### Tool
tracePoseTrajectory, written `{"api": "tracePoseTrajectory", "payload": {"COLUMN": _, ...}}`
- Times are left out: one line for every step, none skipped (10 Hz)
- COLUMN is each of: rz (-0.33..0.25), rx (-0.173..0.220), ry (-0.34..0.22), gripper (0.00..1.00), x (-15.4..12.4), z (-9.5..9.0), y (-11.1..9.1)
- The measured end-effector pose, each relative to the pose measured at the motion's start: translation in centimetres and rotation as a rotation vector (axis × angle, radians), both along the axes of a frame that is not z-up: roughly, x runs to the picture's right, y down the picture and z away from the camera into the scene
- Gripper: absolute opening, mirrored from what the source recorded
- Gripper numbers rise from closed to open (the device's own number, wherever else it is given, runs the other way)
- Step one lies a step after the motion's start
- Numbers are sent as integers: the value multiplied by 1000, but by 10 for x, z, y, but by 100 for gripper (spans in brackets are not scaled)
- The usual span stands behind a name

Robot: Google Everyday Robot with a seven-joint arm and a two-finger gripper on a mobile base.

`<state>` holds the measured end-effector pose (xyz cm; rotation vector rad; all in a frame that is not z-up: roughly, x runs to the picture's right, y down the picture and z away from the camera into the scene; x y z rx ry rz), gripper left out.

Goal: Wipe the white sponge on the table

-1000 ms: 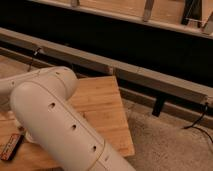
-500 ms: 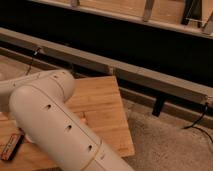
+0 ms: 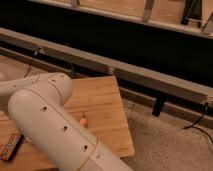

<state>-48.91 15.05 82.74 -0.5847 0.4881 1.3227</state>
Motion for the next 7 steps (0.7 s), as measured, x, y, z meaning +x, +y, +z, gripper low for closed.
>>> {"api": "tracePoseTrajectory", "payload": {"rz": -2, "rx": -6, "ry": 2, "gripper": 65, "x": -1, "z": 3, "y": 2}}
{"api": "tracePoseTrajectory", "payload": {"rz": -3, "rx": -13, "ry": 5, "gripper": 65, "x": -2, "z": 7, "y": 5}}
{"api": "tracePoseTrajectory", "payload": {"rz": -3, "rx": -18, "ry": 6, "gripper": 65, "x": -2, "z": 9, "y": 8}}
{"api": "tracePoseTrajectory", "payload": {"rz": -3, "rx": -23, "ry": 10, "gripper": 65, "x": -2, "z": 11, "y": 9}}
{"api": "tracePoseTrajectory", "payload": {"rz": -3, "rx": -29, "ry": 18, "gripper": 65, "x": 0, "z": 15, "y": 12}}
{"api": "tracePoseTrajectory", "payload": {"rz": -1, "rx": -35, "ry": 25, "gripper": 65, "x": 2, "z": 17, "y": 13}}
{"api": "tracePoseTrajectory", "payload": {"rz": 3, "rx": -41, "ry": 34, "gripper": 65, "x": 5, "z": 19, "y": 15}}
